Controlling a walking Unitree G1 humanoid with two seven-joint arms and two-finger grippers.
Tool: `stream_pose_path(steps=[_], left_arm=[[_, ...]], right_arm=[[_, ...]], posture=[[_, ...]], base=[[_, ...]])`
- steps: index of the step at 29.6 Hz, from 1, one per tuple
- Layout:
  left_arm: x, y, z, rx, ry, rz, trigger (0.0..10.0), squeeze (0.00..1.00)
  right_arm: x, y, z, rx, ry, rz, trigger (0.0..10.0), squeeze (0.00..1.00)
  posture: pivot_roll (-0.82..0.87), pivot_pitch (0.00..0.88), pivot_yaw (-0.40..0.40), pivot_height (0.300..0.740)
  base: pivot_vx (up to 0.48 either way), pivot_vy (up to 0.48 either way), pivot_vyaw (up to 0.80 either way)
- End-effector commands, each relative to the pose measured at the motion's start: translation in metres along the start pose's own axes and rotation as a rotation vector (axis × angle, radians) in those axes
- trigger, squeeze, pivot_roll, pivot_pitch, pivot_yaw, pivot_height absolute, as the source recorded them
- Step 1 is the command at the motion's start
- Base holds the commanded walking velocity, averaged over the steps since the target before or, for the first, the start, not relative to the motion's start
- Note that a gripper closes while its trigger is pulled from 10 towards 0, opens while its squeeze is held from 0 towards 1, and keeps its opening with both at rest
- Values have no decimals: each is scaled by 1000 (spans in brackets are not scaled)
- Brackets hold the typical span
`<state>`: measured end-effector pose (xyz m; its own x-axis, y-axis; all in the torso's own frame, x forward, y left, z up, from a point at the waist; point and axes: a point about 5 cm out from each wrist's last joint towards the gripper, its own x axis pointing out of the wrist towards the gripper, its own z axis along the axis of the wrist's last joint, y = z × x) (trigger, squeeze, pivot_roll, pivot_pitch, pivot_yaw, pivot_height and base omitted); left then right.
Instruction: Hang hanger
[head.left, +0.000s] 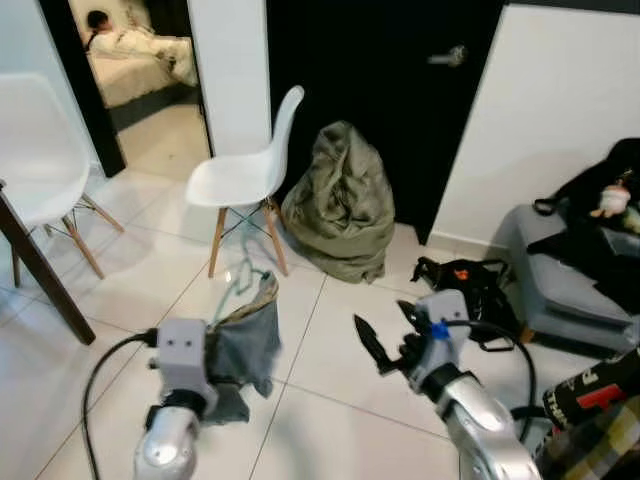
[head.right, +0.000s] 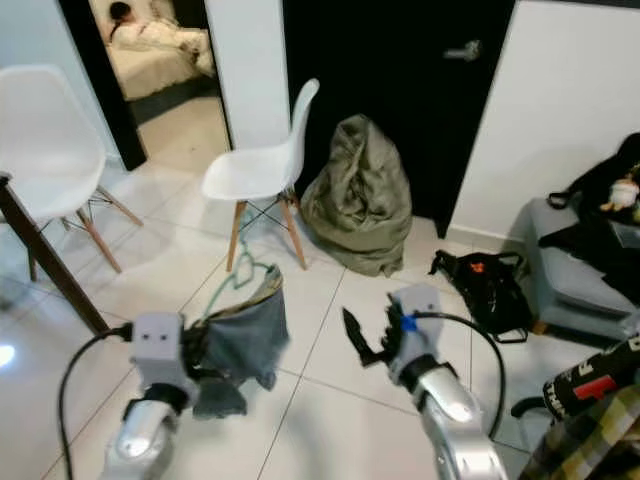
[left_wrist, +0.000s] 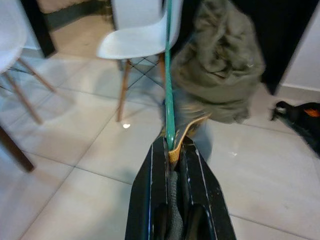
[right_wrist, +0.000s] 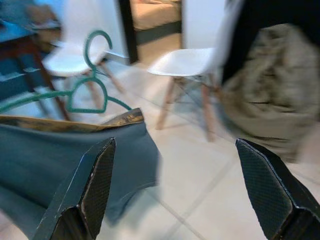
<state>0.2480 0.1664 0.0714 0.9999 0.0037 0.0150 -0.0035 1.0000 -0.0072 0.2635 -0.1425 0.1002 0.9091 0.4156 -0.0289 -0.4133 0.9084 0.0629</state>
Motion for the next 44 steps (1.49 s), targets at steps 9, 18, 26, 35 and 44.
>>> stream_pose_path(steps=[9,18,26,35,44], left_arm=[[-13,3,4,72,-23,-34,10000,0],[-31,-2,3,107,-26,-48,10000,0],[-27,-1,2,89,-17,-36,10000,0],[-19,-2,6,92,-37,-36,10000,0],[-16,-3,7,79,-40,-38,10000,0]], right_arm=[[-35,-28,-7,126,-3,-297,10000,0],[-58,-28,-12,115,-1,-369,10000,0],[-53,-29,-8,92,-5,-355,10000,0],[-43,-28,-1,50,-17,-306,10000,0],[-38,-27,1,12,-6,-272,10000,0]], posture=[[-10,0,-19,740],[-19,0,-27,740],[-20,0,-28,740],[-9,0,-36,740],[4,0,-44,740]], base=[[0,0,244],[0,0,0],[0,0,0],[0,0,0],[227,0,308]])
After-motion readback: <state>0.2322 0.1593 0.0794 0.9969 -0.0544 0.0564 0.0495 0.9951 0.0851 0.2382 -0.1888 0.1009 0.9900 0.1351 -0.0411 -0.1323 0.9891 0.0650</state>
